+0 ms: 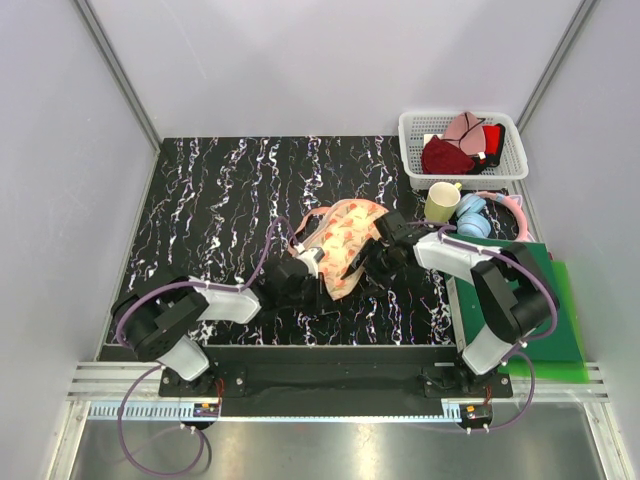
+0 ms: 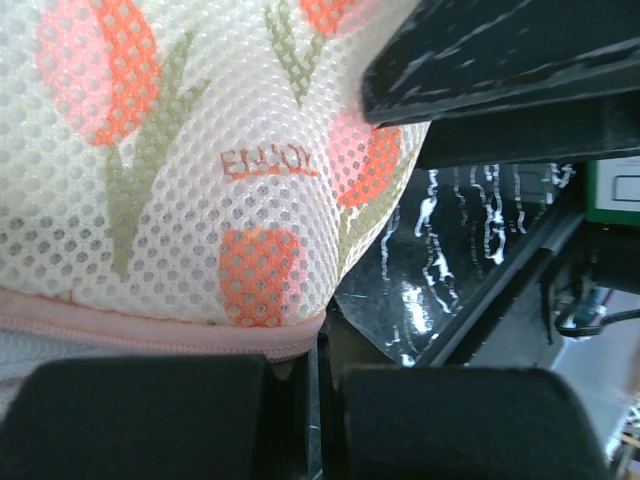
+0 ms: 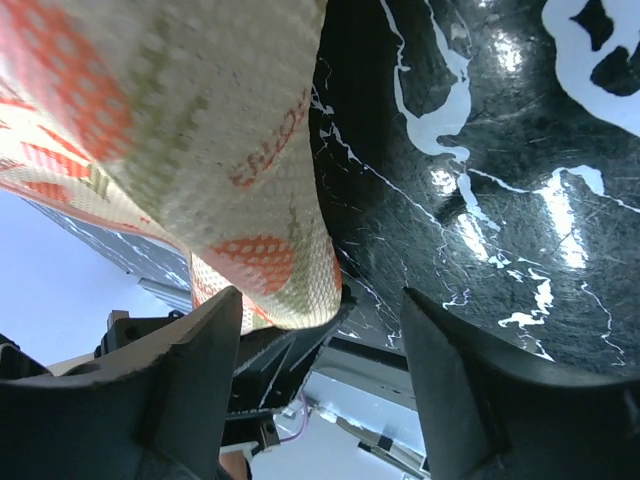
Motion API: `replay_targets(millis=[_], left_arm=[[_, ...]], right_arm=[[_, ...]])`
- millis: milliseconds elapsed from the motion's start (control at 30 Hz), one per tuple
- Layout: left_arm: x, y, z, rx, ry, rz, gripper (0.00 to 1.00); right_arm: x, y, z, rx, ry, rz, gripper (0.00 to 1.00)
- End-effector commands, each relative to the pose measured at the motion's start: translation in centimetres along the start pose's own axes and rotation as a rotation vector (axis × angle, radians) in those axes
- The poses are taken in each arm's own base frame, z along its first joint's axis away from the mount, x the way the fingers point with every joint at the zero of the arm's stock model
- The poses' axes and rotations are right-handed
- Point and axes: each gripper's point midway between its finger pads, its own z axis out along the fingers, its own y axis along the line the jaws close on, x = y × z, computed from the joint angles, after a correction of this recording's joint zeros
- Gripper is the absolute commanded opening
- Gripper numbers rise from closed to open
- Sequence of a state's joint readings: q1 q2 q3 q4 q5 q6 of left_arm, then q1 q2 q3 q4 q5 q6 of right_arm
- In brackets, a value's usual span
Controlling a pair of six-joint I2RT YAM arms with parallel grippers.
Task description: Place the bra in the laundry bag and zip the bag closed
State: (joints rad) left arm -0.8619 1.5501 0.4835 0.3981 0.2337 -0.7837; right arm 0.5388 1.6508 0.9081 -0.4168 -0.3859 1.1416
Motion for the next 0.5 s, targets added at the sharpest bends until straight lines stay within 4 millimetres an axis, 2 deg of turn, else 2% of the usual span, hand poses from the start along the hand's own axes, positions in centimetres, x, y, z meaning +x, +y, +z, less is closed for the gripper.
replay_targets(millis=[0, 67, 133, 233, 267, 300, 367, 400, 433, 467], left_arm=[[-1.6, -3.2, 0.1, 0.128, -0.036, -0.036, 0.00], [-1.5, -3.6, 0.0, 0.148, -0.034, -0.053, 0.00], [-1.6, -3.9, 0.1, 0.166, -0.039, -0.061, 0.00], [-1.5, -3.9, 0.3, 0.174, -0.030, -0.075, 0.00], [-1.3, -3.8, 0.3, 0.166, -0.027, -0.080, 0.00], [-0.8, -2.8, 0.3, 0.122, -0.008, -0.092, 0.00], [-0.9, -1.6, -0.1, 0.055, -0.019, -0.079, 0.00], [-0.1, 0.0, -0.4, -0.030, 0.021, -0.088, 0.00], [-0.1, 1.1, -0.7, -0.083, 0.017, -0.085, 0.00], [-0.6, 2.0, -1.3, -0.117, 0.004, -0.084, 0.00]], right_arm=[[0.5, 2.1, -0.2, -0.084, -0.012, -0.001, 0.65], [0.8, 2.0, 0.4, -0.098, -0.011, 0.017, 0.59], [0.6, 2.1, 1.0, -0.111, -0.022, 0.026, 0.47], [0.0, 1.9, 1.8, -0.104, -0.037, 0.045, 0.41], [-0.2, 1.7, 1.9, -0.094, -0.050, 0.041, 0.28], [-0.4, 1.6, 2.0, -0.090, -0.061, 0.039, 0.22], [-1.2, 1.0, 1.9, -0.075, -0.084, 0.004, 0.08], [-1.6, 0.8, 1.9, -0.068, -0.092, -0.019, 0.04], [-2.5, 0.7, 1.7, -0.061, -0.103, -0.025, 0.01], [-2.6, 0.8, 1.6, -0.068, -0.092, -0.091, 0.00]])
